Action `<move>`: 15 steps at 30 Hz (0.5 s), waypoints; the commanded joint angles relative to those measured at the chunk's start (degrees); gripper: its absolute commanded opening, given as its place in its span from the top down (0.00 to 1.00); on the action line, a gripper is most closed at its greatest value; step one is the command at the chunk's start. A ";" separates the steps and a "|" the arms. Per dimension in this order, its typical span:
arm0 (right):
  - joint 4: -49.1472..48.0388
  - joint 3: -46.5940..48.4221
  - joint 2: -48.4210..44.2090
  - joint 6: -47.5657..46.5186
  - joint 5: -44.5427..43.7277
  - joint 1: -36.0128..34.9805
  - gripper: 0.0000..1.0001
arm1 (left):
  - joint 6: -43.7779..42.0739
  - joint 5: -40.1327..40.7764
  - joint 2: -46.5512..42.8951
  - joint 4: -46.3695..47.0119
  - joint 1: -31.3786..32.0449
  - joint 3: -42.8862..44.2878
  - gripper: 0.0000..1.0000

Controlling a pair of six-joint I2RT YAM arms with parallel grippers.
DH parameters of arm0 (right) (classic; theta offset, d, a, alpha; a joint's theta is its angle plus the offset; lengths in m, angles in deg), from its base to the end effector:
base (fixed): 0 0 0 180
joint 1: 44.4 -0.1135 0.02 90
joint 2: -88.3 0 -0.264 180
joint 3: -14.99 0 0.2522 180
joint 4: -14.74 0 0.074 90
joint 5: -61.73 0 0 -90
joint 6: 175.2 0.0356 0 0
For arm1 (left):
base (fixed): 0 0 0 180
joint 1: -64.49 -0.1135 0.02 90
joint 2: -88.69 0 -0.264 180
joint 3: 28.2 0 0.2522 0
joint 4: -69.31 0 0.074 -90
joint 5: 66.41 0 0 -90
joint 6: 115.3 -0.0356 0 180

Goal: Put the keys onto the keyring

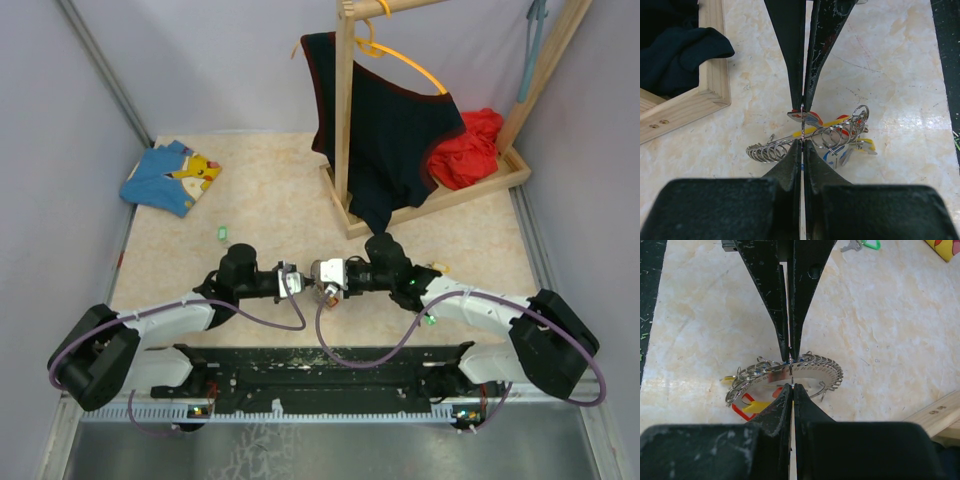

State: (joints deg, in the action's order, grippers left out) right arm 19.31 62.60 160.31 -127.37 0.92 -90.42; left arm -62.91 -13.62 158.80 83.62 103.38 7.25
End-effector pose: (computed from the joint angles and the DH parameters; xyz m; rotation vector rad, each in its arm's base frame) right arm 0.1681 0.1992 0.2095 -1.6368 1.2415 0.5686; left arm 0.1683 -0.1634 0.1827 1.4862 1.1851 -0.6374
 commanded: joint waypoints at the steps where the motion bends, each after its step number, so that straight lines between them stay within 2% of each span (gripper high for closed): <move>1: -1.75 1.98 -1.16 0.58 1.61 -0.58 1.00 | -1.07 -1.94 -0.94 0.93 0.30 0.96 0.99; 15: -1.73 2.62 -0.52 0.64 3.06 -0.56 1.00 | -1.10 -2.17 -1.07 0.93 0.30 0.96 0.99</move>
State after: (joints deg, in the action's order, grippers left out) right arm 19.35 62.60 160.31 -127.37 1.84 -90.42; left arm -62.93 -14.03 158.80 83.58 103.38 7.25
